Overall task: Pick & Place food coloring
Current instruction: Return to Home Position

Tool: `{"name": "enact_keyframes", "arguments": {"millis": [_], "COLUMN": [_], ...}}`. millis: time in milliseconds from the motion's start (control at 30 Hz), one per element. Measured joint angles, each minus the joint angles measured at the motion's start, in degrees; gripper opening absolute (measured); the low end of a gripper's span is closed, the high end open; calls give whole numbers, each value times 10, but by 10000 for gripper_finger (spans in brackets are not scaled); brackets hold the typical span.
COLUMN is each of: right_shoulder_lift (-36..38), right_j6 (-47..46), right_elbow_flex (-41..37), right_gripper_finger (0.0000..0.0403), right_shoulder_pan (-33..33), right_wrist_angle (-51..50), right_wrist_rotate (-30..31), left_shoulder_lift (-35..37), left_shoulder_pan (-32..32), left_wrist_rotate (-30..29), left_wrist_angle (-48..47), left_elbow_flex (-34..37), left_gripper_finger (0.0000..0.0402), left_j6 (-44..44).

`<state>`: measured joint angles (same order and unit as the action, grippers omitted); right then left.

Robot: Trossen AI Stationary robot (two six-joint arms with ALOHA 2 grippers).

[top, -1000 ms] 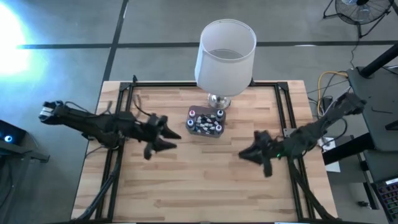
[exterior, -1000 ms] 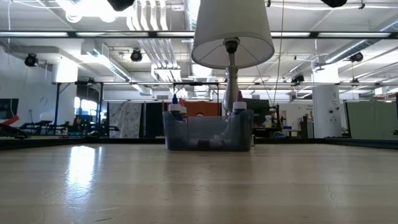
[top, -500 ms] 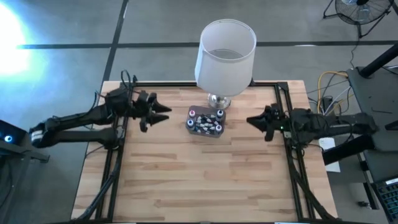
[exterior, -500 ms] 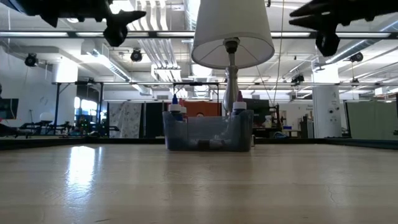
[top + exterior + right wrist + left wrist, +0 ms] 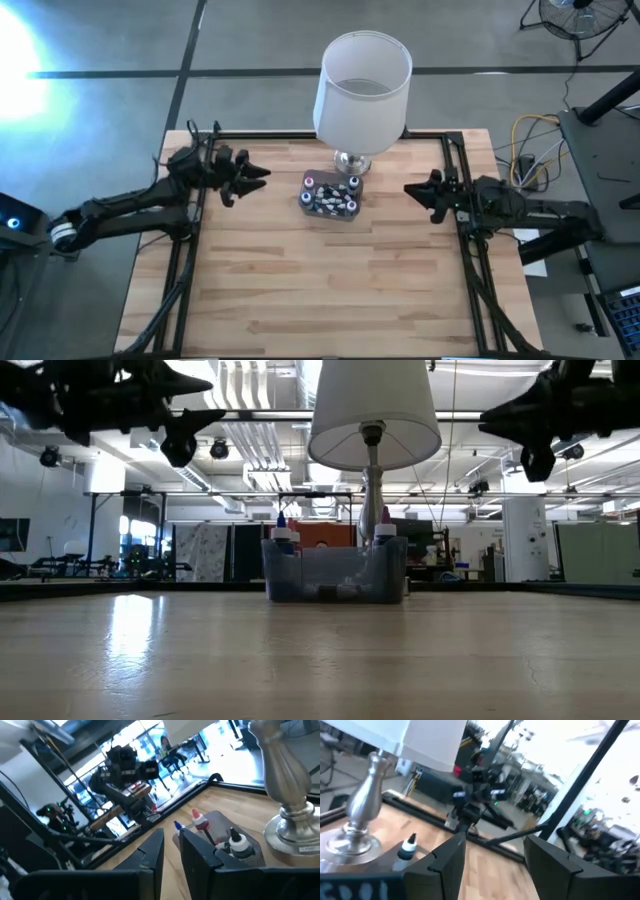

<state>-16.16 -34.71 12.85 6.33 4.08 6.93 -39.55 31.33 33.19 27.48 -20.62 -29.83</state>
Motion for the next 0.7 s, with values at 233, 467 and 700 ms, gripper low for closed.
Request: {"name": "enact_keyframes", "arguments": {"millis": [233,467,700], "right_shoulder_lift": [65,142,155], "right_j6": [-26,-27,-13], "right_elbow_flex": [-86,-124,-123], "right_gripper_finger": [57,57,57], "right_shoulder_pan": [0,0,0], "right_wrist_angle": [56,34,-21], "right_wrist_rotate": [1,1,16], "left_shoulder_lift": [4,5,4], "left_shoulder_pan": [2,6,7], "left_wrist_rotate": [-59,-65,-65], "left_wrist_angle": [142,156,150], "left_elbow_flex": [95,142,185], "left_gripper_finger": [179,179,179], "left_j6": [-51,-46,-59]}}
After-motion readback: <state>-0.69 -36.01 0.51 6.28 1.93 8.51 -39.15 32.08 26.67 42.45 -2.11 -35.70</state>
